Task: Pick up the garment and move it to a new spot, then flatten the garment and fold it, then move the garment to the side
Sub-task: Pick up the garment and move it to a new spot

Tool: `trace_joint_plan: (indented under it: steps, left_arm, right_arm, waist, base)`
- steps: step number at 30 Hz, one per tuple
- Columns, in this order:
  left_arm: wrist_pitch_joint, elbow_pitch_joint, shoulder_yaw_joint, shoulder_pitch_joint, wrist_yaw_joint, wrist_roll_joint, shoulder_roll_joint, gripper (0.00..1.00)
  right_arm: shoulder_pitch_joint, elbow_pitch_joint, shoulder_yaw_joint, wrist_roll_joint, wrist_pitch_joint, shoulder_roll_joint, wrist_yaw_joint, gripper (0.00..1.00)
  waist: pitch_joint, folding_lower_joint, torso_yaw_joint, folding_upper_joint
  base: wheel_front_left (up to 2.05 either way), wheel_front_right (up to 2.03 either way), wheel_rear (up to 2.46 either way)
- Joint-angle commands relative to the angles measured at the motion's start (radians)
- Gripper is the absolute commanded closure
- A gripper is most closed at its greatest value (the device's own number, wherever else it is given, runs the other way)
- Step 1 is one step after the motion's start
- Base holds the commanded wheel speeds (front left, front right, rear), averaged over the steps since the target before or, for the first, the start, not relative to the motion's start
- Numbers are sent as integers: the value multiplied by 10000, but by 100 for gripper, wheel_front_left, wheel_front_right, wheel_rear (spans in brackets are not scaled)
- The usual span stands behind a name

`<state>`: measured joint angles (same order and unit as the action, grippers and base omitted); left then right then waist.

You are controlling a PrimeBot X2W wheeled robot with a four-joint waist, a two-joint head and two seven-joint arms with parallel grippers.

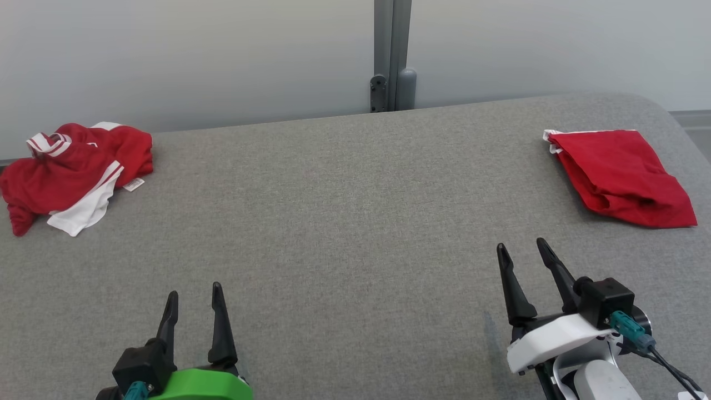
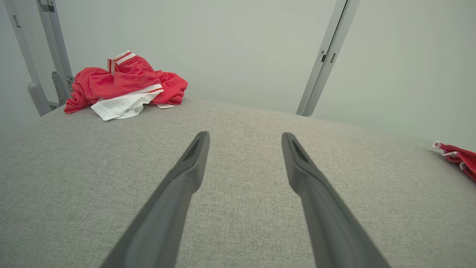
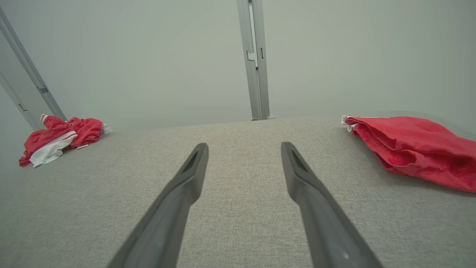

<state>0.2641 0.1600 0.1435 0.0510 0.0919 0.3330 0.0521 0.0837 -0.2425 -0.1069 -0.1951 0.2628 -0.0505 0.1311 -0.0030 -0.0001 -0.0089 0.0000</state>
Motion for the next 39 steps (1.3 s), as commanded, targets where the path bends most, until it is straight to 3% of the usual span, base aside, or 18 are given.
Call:
trace_joint_plan:
  steps: [1,11,17,32,39]
  left_arm:
    - [2,7,-10,79,-29,30,-1,0]
    - [2,4,-2,60,-50,44,-12,0]
    - [1,-37,34,-31,-23,93,-9,0]
    - [1,-39,-99,188,-88,-99,-3,0]
    - [1,-100,-299,403,-110,-186,13,0]
  right_arm:
    - [-106,-7,4,-84,29,-3,-7,0]
    - [-127,-84,21,14,29,-2,-7,0]
    - [-160,-4,-26,-105,29,-1,-7,0]
    - [-160,154,-601,-196,29,-4,-7,0]
    - [-183,99,-1074,-361,29,-10,-7,0]
  waist:
    - [4,1,1,0]
    - [-13,1,62,0]
    - [-13,1,545,0]
    - [-100,1,3875,0]
    - [-243,1,5008,0]
  base:
    - [0,0,0]
    - [0,0,0]
    - [0,0,0]
    - [0,0,0]
    - [0,0,0]
